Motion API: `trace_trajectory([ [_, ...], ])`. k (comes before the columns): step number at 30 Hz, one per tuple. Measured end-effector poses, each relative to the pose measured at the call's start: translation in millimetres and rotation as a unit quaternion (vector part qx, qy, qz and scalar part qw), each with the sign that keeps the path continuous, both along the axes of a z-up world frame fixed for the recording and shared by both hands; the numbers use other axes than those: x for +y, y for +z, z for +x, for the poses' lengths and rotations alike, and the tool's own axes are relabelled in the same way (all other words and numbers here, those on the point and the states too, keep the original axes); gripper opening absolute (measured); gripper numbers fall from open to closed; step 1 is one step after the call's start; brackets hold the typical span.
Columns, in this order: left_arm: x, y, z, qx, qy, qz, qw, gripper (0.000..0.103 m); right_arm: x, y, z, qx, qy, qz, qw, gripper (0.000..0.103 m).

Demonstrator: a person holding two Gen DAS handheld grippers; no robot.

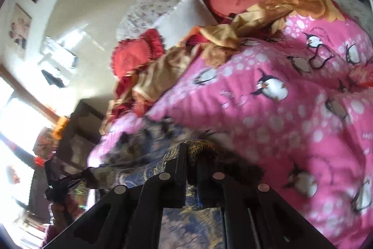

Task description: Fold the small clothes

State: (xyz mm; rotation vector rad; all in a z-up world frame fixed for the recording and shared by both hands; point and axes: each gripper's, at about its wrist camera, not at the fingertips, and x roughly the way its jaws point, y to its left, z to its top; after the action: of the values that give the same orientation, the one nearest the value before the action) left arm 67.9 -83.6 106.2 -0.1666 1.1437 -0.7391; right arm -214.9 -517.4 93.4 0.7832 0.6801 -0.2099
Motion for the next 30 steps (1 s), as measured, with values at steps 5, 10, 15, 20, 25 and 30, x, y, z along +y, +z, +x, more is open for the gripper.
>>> trace_trajectory([
  [5,13,27,-23,-0.066,-0.021,0.014,0.9975,0.058,18,19,-25,-0.019,0.006,-0.059,0.998,0.027],
  [10,8,30,-72,-0.094,-0.089,0.033,0.9910,0.060,76,13,-27,-0.005,0.123,-0.087,0.989,0.027],
  [15,-34,-25,-102,-0.059,-0.162,0.133,0.9760,0.060,103,-35,10,0.084,0.176,-0.124,0.973,0.027],
  [20,-78,-25,-81,-0.088,-0.181,0.160,0.9664,0.060,86,-30,49,0.057,0.138,-0.152,0.977,0.027],
  [25,-86,23,-15,-0.099,-0.089,0.079,0.9879,0.060,55,3,91,0.010,0.081,-0.162,0.983,0.027],
  [30,-48,55,5,-0.080,-0.034,0.009,0.9962,0.060,57,33,82,-0.021,0.075,-0.153,0.985,0.034],
])
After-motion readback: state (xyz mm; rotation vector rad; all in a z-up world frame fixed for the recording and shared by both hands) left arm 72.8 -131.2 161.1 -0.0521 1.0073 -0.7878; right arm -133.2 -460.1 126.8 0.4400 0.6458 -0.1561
